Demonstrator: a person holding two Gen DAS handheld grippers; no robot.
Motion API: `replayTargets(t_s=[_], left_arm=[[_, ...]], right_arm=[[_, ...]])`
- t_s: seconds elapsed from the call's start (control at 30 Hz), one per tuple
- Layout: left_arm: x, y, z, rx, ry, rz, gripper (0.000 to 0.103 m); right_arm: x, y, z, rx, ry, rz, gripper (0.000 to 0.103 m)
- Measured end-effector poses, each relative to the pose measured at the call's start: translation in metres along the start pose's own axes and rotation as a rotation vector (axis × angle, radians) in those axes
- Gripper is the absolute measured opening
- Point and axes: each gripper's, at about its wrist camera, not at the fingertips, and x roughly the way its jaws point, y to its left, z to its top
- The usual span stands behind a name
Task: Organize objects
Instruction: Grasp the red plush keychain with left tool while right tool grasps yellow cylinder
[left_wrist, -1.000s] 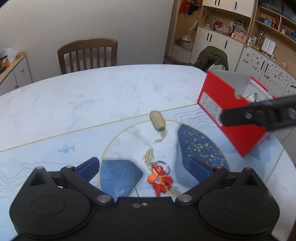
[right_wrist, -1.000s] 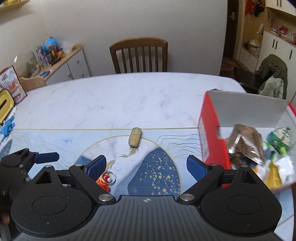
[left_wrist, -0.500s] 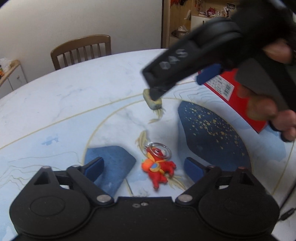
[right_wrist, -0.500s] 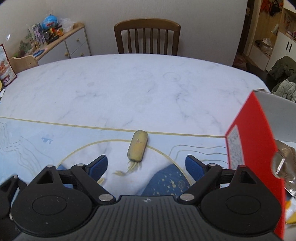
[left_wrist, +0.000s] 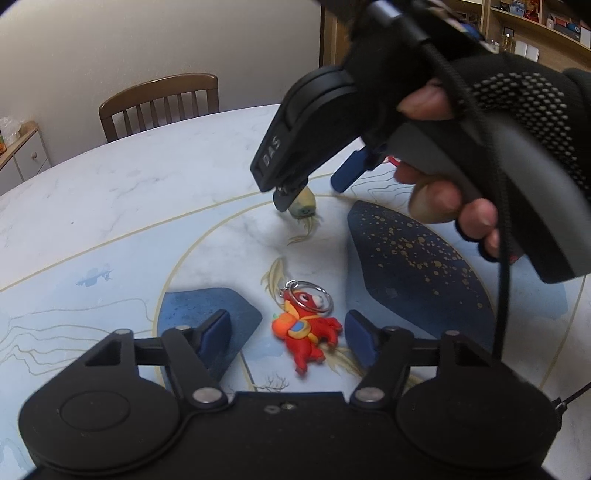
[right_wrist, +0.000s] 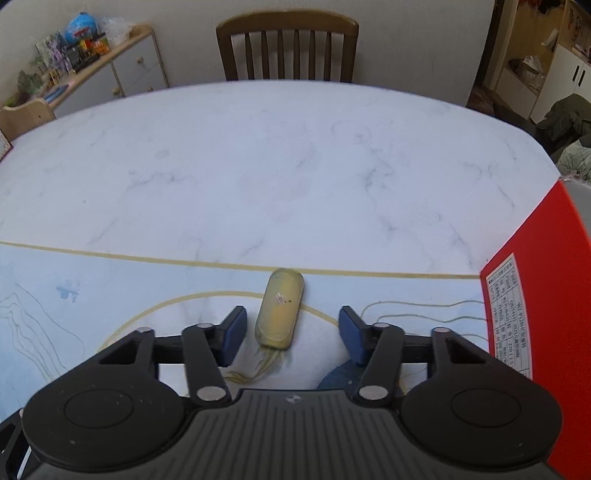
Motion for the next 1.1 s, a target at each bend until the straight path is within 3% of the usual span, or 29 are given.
replayTargets(t_s=[0.23, 0.4, 0.67, 1.1], left_arm=[[-0.003, -0.003, -0.002, 0.003, -0.006, -0.007, 0.047], [-0.005, -0.003, -0.003, -0.005, -0.006, -0.013, 0.038], [-0.004, 0.004, 0.003, -0.042, 0.022, -0.037, 0.037], [-0.017, 0.017, 0.010, -0.123, 0.051, -0.082, 0.037]], right_arm=[[0.002, 0.003, -0.002, 0.002, -0.003, 0.006, 0.036], [0.000, 0.005, -0.004, -0.004, -0.005, 0.006, 0.020], [-0.017, 0.001, -0.014, 0.038, -0.001, 0.003, 0.020], [-0.091, -0.014, -0.055, 0.097, -0.024, 0.039, 0.020]])
